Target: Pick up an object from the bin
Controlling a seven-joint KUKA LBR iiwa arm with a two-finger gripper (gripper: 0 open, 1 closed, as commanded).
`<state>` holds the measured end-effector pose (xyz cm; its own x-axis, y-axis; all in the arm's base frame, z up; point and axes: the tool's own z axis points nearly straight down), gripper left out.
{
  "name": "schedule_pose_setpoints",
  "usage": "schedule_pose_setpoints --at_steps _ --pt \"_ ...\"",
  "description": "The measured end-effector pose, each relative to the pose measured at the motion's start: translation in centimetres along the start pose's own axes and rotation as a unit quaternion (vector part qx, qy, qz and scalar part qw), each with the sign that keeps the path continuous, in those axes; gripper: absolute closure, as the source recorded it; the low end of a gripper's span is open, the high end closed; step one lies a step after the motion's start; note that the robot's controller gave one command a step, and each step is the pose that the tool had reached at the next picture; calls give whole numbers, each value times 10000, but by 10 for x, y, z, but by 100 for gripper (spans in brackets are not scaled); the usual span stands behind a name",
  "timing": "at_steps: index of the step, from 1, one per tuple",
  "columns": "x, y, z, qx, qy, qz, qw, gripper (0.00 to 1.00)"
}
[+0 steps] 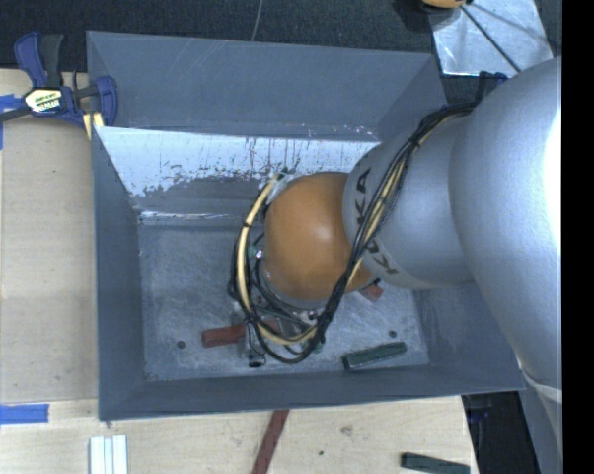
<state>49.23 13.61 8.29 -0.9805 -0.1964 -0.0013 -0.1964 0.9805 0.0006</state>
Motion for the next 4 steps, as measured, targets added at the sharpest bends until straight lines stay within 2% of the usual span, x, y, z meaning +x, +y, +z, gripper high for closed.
schedule_pose_setpoints --at_steps 1,2,3,4 --pt "0 0 0 0 0 2 10000 100" --pt "-27 13 -110 1 -7 -2 10000 100" --pt "-27 13 -110 1 -7 3 10000 100" --pt "-15 -4 -233 2 -10 239 9997 100"
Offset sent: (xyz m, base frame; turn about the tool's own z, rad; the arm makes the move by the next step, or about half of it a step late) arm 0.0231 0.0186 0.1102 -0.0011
